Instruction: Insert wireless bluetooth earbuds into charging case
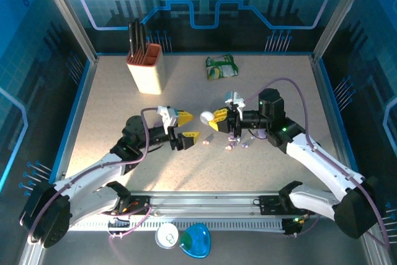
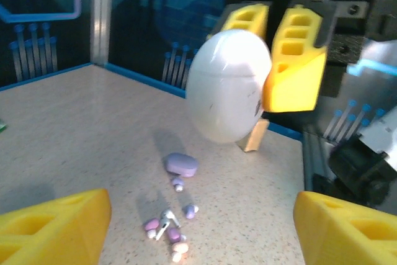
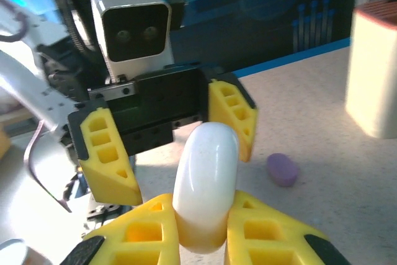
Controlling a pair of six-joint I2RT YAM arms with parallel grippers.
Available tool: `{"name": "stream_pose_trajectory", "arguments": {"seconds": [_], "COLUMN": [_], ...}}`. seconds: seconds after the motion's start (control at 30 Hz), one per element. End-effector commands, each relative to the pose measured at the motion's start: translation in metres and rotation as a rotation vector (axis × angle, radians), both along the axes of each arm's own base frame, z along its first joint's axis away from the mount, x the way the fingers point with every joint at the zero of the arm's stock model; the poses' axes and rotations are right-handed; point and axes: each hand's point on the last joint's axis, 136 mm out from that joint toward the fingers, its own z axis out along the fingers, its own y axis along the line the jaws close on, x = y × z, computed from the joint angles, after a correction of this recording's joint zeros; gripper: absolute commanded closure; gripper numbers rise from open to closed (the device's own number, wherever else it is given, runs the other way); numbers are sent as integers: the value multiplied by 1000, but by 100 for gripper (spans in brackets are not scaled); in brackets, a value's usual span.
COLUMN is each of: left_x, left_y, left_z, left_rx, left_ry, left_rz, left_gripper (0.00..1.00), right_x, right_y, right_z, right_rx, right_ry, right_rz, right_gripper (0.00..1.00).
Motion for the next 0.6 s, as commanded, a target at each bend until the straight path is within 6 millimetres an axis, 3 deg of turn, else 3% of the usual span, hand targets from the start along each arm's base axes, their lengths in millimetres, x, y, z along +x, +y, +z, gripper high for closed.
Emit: {"name": "stream_pose_trajectory", "arguments": {"seconds": [0.0, 0.23, 0.43, 0.47, 0.57], "left_x": [-23, -33, -40, -41, -41], "left_y": [-14, -21, -23, -23, -25], "left_z": [22, 32, 37, 36, 36], "left_rx": [-33, -84, -104, -103, -100], "left_ry": [-92, -79, -68, -67, -62], "left_rz": [-153, -220, -263, -266, -273], "left_gripper": [26, 50, 57, 58, 62], "right_x": [-34, -41, -40, -38, -37], "right_y": [9, 19, 20, 21, 22], "right_z": [10, 11, -2, 7, 6], "right_rx": [-9, 4, -27, -17, -20], "right_ry": [-4, -14, 15, -3, -3], "right_rz": [155, 198, 206, 207, 210], "right_gripper": [84, 86, 86, 86, 86]}}
